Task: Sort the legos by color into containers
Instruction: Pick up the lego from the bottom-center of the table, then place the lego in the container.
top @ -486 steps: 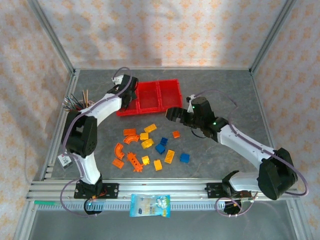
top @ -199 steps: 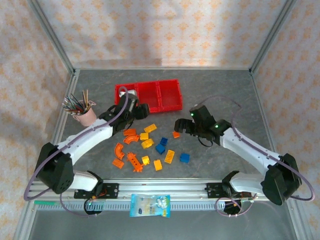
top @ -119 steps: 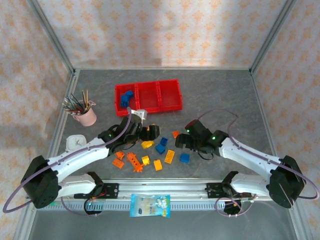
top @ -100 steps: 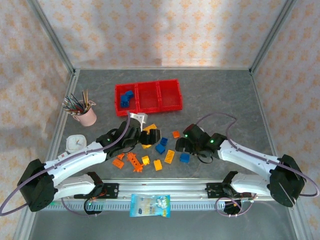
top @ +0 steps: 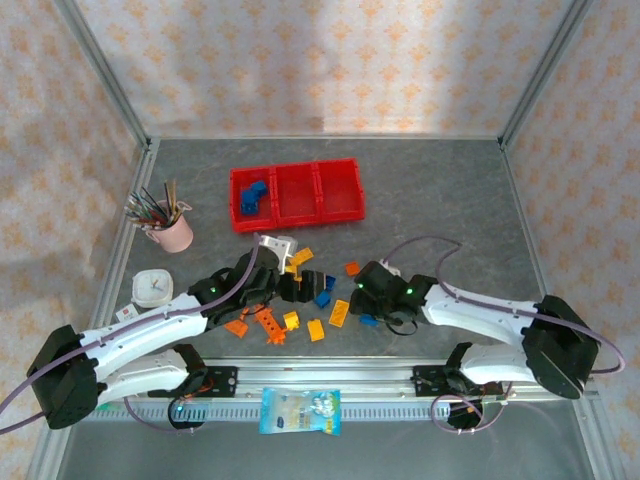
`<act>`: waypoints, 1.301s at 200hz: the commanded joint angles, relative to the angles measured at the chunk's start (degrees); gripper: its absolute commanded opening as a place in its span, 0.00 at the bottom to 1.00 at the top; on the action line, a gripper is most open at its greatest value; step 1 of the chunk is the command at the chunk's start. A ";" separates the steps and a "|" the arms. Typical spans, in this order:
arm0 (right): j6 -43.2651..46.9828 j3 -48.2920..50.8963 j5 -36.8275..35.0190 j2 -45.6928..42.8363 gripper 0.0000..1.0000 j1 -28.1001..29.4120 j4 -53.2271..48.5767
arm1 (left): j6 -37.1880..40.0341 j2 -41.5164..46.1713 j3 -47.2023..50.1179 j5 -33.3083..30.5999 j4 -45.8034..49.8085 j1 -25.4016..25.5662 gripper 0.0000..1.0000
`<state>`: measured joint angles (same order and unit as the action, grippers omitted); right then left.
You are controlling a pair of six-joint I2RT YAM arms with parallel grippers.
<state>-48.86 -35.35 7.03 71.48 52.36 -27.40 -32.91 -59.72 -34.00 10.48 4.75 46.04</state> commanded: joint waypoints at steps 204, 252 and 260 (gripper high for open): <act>12.38 -18.71 -9.22 7.23 0.39 -0.59 -0.77 | -3.62 7.17 -5.88 -13.90 9.31 -1.33 0.99; 20.91 -35.43 -6.15 20.43 0.39 -1.56 6.79 | -6.72 10.74 -9.10 -16.35 16.71 -8.77 0.99; 21.89 -38.24 -5.82 22.96 0.40 -1.57 7.77 | -6.78 11.02 -9.61 -16.63 17.86 -9.91 0.99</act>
<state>-32.95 -66.54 0.99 88.47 51.18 -24.34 -37.58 -49.93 -40.88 -3.11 15.84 39.40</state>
